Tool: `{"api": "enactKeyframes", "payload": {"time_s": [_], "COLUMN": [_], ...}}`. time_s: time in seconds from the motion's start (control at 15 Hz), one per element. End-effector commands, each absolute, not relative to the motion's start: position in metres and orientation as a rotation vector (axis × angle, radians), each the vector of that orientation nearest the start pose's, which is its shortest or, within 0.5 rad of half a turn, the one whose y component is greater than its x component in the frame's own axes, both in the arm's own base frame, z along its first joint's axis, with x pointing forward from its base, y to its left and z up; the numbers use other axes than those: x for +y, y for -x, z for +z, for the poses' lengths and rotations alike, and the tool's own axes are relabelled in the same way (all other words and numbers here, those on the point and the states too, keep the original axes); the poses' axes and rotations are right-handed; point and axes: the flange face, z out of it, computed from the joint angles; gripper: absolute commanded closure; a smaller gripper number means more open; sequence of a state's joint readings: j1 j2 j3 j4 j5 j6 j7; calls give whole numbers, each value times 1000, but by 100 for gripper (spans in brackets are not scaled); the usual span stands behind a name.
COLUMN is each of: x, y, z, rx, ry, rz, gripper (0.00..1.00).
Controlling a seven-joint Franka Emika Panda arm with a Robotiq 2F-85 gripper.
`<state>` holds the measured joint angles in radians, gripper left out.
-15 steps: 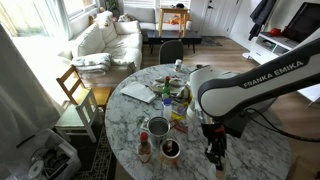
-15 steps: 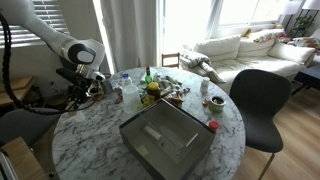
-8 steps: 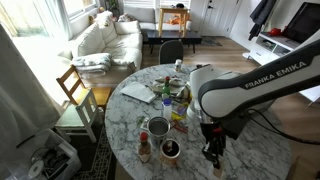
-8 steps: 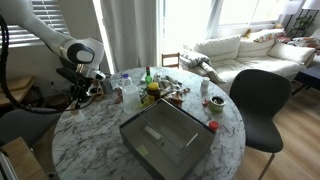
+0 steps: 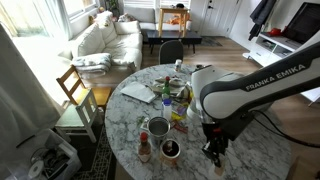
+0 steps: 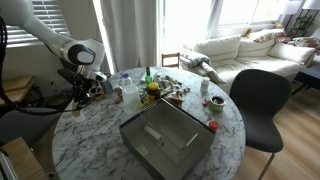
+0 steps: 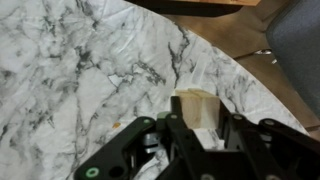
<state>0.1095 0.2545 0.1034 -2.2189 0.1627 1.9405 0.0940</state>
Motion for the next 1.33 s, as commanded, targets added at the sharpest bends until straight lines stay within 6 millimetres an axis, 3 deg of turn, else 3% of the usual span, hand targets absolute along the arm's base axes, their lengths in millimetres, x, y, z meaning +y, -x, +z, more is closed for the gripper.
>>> {"api": "enactKeyframes", "payload": {"time_s": [0.0,0.4,0.73,0.8,0.87,1.0,1.27], "x": [114,119,119,119,120,123,125], "y": [-467,-473,-467,-465,-464,-463,-463], "z": [228,226,223,223,222,223,225], "rx": [36,57,32,30,32,40,36], "ry": [3011,3026,3092,3104,3111,3112,3110], "rz": [791,690,726,733,732,719,710], "gripper": [92,92,92,83,42,36,5]}}
